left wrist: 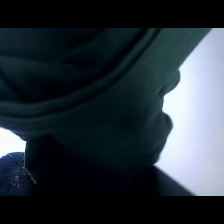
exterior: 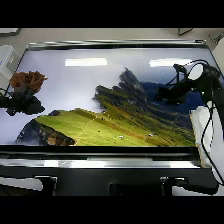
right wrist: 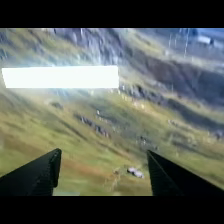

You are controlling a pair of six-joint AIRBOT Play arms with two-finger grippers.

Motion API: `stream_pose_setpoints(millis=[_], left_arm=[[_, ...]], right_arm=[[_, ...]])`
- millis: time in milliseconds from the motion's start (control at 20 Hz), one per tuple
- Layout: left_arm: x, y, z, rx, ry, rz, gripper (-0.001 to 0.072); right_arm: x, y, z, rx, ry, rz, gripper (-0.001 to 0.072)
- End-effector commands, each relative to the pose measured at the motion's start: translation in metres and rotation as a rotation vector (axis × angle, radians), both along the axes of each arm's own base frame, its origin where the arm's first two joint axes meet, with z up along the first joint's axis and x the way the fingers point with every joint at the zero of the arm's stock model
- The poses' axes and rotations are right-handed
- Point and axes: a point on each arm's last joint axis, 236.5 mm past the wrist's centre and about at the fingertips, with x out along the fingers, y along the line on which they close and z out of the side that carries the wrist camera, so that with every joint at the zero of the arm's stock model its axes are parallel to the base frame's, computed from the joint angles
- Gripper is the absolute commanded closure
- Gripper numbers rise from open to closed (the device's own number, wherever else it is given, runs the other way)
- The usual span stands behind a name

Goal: Fold the clothes and pants, and hang the long-sleeved shirts on hangers.

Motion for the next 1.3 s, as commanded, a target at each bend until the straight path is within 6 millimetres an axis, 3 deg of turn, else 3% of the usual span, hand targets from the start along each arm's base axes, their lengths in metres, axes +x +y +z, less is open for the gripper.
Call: stream_pose_setpoints(millis=[0,50,150,250,350,450,500,600,650,750,900,1000,1100,1150,1250], left_arm=[[0.02,-0.036,0.022,-0.054,-0.114,-0.136,0.0675],[0.037,-0.05,0.062,-0.027,-0.245,-0.182,0.0676],[0.054,-0.091,0.165,0.057,-0.519,-0.28,0.0676],[0.029,-0.158,0.277,0.142,-0.758,-0.414,0.0675],[-0.018,-0.228,0.358,0.192,-0.947,-0.535,0.0676],[-0.066,-0.288,0.416,0.183,-1.134,-0.612,0.0676],[-0.086,-0.312,0.434,0.156,-1.21,-0.639,0.0676],[-0.114,-0.357,0.445,0.037,-1.281,-0.672,0.0676],[-0.12,-0.379,0.434,-0.023,-1.268,-0.698,0.0676],[-0.119,-0.418,0.386,-0.129,-1.166,-0.715,0.0675],[-0.105,-0.461,0.269,-0.228,-0.93,-0.668,0.0676],[-0.095,-0.469,0.175,-0.237,-0.733,-0.604,0.0676],[-0.102,-0.466,0.082,-0.241,-0.499,-0.544,0.0675],[-0.111,-0.463,0.045,-0.239,-0.395,-0.527,0.0675],[-0.131,-0.461,0.006,-0.235,-0.252,-0.552,0.0675]], right_arm=[[-0.03,0.004,-0.002,0.011,0.124,0.035,0.0104],[-0.033,0.004,-0.002,0.01,0.132,0.041,0.0105],[-0.037,0.004,0.001,0.009,0.137,0.06,0.0105],[-0.043,0.004,0.006,0.009,0.142,0.066,0.0105],[-0.046,0.004,0.015,0.009,0.127,0.068,0.0105],[-0.047,0.005,0.027,0.014,0.094,0.068,0.0105],[-0.049,0.005,0.034,0.013,0.076,0.069,0.0105],[-0.051,0.005,0.048,0.011,0.036,0.069,0.0105],[-0.053,0.005,0.055,0.009,0.015,0.069,0.0105],[-0.057,0.002,0.067,-0.005,-0.022,0.071,0.0105],[-0.061,-0.006,0.078,-0.045,-0.061,0.073,0.0105],[-0.062,-0.007,0.081,-0.049,-0.07,0.072,0.0106],[-0.061,-0.006,0.08,-0.044,-0.068,0.072,0.0106],[-0.059,-0.006,0.079,-0.045,-0.073,0.07,0.0105],[-0.055,-0.007,0.073,-0.046,-0.061,0.069,0.0105]])
